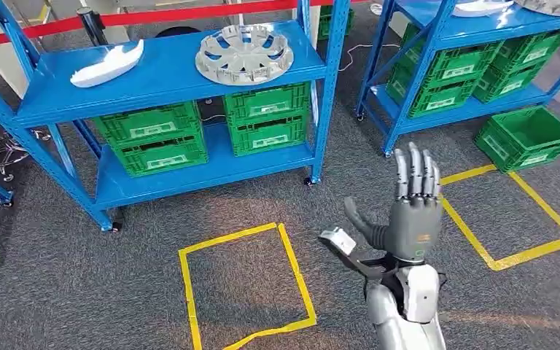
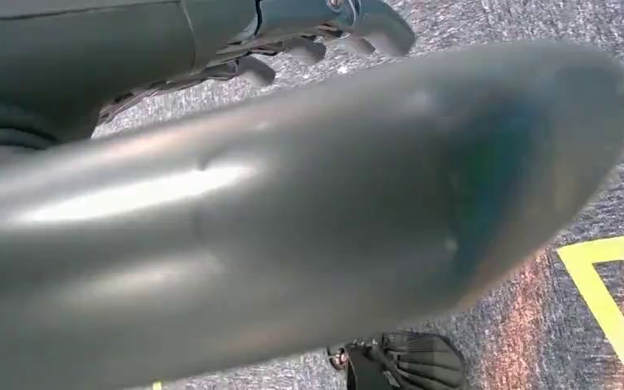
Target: Take the parts from the cabinet and place them on the table.
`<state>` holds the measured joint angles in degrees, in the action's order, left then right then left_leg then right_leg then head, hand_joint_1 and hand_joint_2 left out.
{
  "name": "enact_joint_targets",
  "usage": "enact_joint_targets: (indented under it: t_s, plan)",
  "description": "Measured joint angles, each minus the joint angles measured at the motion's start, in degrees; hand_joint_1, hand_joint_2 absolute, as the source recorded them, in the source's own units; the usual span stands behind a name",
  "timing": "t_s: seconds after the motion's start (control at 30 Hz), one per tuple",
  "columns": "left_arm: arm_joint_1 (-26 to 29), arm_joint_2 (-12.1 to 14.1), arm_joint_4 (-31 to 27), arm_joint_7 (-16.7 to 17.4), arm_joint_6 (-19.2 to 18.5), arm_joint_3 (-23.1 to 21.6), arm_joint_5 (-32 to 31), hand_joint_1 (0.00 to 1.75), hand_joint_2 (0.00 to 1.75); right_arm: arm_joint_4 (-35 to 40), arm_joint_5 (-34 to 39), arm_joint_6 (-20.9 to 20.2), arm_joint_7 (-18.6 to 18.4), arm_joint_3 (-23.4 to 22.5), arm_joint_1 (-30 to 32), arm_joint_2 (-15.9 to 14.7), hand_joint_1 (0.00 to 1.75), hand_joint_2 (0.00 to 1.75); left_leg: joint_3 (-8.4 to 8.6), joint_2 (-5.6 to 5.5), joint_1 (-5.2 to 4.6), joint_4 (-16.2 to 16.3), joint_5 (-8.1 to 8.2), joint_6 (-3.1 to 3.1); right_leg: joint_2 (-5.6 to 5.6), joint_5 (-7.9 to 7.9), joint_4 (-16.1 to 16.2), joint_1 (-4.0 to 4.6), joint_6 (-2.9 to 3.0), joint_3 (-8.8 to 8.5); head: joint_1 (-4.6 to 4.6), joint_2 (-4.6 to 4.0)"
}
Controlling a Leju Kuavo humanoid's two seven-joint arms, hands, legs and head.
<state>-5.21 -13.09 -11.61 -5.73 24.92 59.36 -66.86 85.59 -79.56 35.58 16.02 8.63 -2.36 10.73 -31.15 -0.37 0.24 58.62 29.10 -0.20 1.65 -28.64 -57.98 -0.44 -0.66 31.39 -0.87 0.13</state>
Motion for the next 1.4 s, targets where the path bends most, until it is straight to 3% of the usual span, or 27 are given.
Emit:
enact_joint_targets:
  t_s: [0.23,0.27,0.53,0.67,0.73,0.77,0.8,0.83,0.9,0.93,0.97,1.0,1.03,1.07,1.1,1.13,1.17,1.23,1.3,1.33,1.4]
  plan:
    - [-0.02,0.0,0.07,0.07,0.59,0.55,0.79,0.0,0.0,-0.11,0.43,-2.64,-0.17,6.43,-1.43,-0.83,0.0,1.75,-0.04,-0.01,0.0,0.0,0.0,0.0,-0.04,0.0,0.0,0.0,0.0,0.04,0.0,0.0]
    - [-0.02,0.0,0.07,0.07,0.79,0.59,0.81,0.0,0.0,-0.13,0.72,-2.69,-0.17,6.7,-1.62,-0.92,0.0,0.0,-0.04,-0.01,0.0,0.0,0.0,0.0,-0.06,0.0,0.0,0.0,0.0,0.04,0.0,0.0]
    - [-0.02,0.0,0.07,-0.65,3.11,1.49,1.49,0.0,0.0,-0.17,1.64,-3.17,-0.35,8.62,-1.85,-1.77,0.0,0.0,-0.05,0.0,0.0,0.0,0.0,0.0,-0.1,0.0,0.0,0.0,0.0,0.06,0.0,0.0]
    - [-0.02,0.07,0.07,-1.35,5.07,1.83,1.66,0.0,0.0,-0.17,2.4,-2.58,-0.81,8.99,-1.76,-2.1,0.0,0.0,-0.24,-0.06,-0.28,0.35,0.14,0.24,-0.14,0.15,0.14,-0.33,-0.28,0.11,0.0,-0.02]
    - [-0.03,0.07,0.07,-1.62,5.53,1.97,1.77,0.0,0.0,-0.15,3.02,-2.03,-1.11,8.97,-1.69,-2.19,0.0,0.0,-0.28,-0.03,-0.39,0.19,0.16,0.5,-0.11,0.22,0.48,-0.41,-0.55,0.1,0.0,-0.02]
    - [-0.05,0.05,0.07,-1.64,5.64,1.99,1.81,0.0,0.0,-0.07,3.3,-1.73,-1.11,8.97,-1.65,-2.21,0.0,0.0,0.12,0.0,0.2,-0.64,-0.24,0.95,-0.14,0.08,0.39,-0.1,-0.79,0.06,-0.02,0.0]
    - [-0.04,0.04,0.07,-1.57,5.83,2.01,1.94,0.0,0.0,-0.02,3.58,-1.38,-1.11,8.97,-1.53,-2.38,0.0,0.0,0.43,0.29,0.36,-1.07,-0.47,1.06,-0.48,-0.3,-0.56,-0.31,-0.9,0.27,0.02,0.0]
    - [-0.05,0.04,0.04,-1.46,5.97,2.05,2.19,0.0,0.0,0.0,3.89,-1.16,-1.09,8.97,-1.56,-2.4,0.0,0.0,0.47,0.42,0.4,-1.17,-0.51,1.33,-0.83,-1.86,-3.01,-0.26,-1.01,1.63,-0.22,0.0]
    - [0.0,0.04,0.07,-1.2,6.03,2.32,2.49,0.0,0.0,0.0,4.02,-0.98,-1.11,8.97,-1.18,-2.69,0.0,0.0,0.44,0.74,0.43,-1.14,-0.41,1.39,-0.89,-6.31,-12.81,-0.54,-1.39,6.85,-0.24,0.0]
    - [0.06,0.02,0.07,-1.14,6.03,2.34,2.51,0.0,0.0,0.0,4.06,-0.81,-1.11,8.97,-0.81,-2.86,0.0,0.0,0.44,0.79,0.44,-1.11,-0.32,1.33,-0.91,-7.38,-16.91,-0.6,-1.52,9.2,-0.26,0.0]
    - [0.11,0.02,0.09,-1.14,6.03,2.36,2.54,0.0,0.0,0.0,4.17,-0.59,-1.09,8.97,-0.51,-3.1,0.0,0.0,0.5,0.8,0.52,-1.05,-0.2,1.19,-0.97,-6.92,-18.24,-0.71,-1.63,10.29,-0.26,0.0]
    - [0.12,-0.06,0.11,-1.14,6.03,2.36,2.54,0.0,0.0,0.0,4.32,-0.46,-1.09,8.97,-0.32,-3.3,0.0,0.0,0.64,0.79,0.63,-0.97,-0.04,0.99,-1.05,-5.4,-16.98,-0.84,-1.7,10.04,-0.26,-0.02]
    - [0.12,-0.11,0.15,-1.14,6.01,2.36,2.54,0.0,0.0,0.0,4.41,-0.31,-1.09,8.95,-0.18,-3.43,0.0,0.0,0.88,0.77,0.85,-0.81,0.24,0.69,-1.2,-2.42,-12.88,-1.03,-1.84,8.31,-0.24,0.0]
    - [0.1,-0.24,0.15,-1.11,5.97,2.36,2.51,0.0,0.0,0.15,4.57,-0.13,-1.11,8.88,0.0,-3.56,0.0,0.0,1.18,0.75,1.14,-0.48,0.69,0.3,-1.46,1.03,-6.55,-1.23,-2.0,5.38,-0.24,-0.02]
    - [0.09,-0.24,0.15,-1.09,5.95,2.36,2.51,0.0,0.0,0.42,4.57,-0.02,-1.14,8.75,0.27,-3.69,0.0,0.0,1.33,0.73,1.3,-0.1,1.17,-0.19,-1.85,2.48,-1.72,-1.45,-2.24,3.34,-0.28,0.0]
    - [0.05,-0.19,0.15,-0.98,5.86,2.38,2.51,0.0,0.0,0.59,4.57,0.13,-1.24,8.69,0.51,-3.83,0.0,0.0,1.04,0.62,0.82,0.04,1.45,-0.78,-1.6,1.18,-1.63,-0.71,-2.0,3.0,-0.43,0.0]
    - [0.04,-0.24,0.15,-0.89,5.84,2.38,2.45,0.0,0.0,0.98,4.55,0.37,-1.38,8.62,0.9,-3.82,0.0,0.0,1.06,0.55,0.87,0.14,1.58,-1.15,-1.24,1.34,-1.54,-0.92,-0.85,3.19,-0.4,-0.02]
    - [0.1,-0.33,0.2,-0.72,5.7,2.38,2.29,0.0,0.0,1.62,4.55,0.61,-1.38,7.79,1.64,-3.91,0.0,0.0,1.4,0.57,1.08,-0.51,1.51,-1.86,-1.23,1.03,-1.59,-0.57,0.01,3.25,-0.37,-0.02]
    - [0.0,-0.39,0.22,-0.63,5.53,2.38,2.27,0.0,0.0,2.43,4.54,0.65,-1.38,7.24,2.12,-4.0,0.0,0.0,1.72,0.59,1.26,-0.71,1.97,-2.74,-1.13,0.99,-1.21,-0.92,1.08,2.71,-0.35,0.0]
    - [-0.04,-0.39,0.22,-0.61,5.51,2.38,2.21,0.0,0.0,2.93,4.54,0.79,-1.38,6.98,2.3,-4.02,0.0,0.0,1.29,0.58,1.25,0.98,2.86,-2.78,-1.18,0.75,-1.17,-0.91,1.47,2.33,-0.24,0.0]
    - [-0.07,-0.39,0.24,-0.42,5.42,2.38,2.01,0.0,0.0,3.3,4.54,0.79,-1.35,6.59,2.71,-4.09,0.0,0.0,-3.35,0.57,1.14,9.75,6.58,-2.72,-1.24,0.39,-1.18,-0.74,2.02,1.98,-0.11,-0.02]
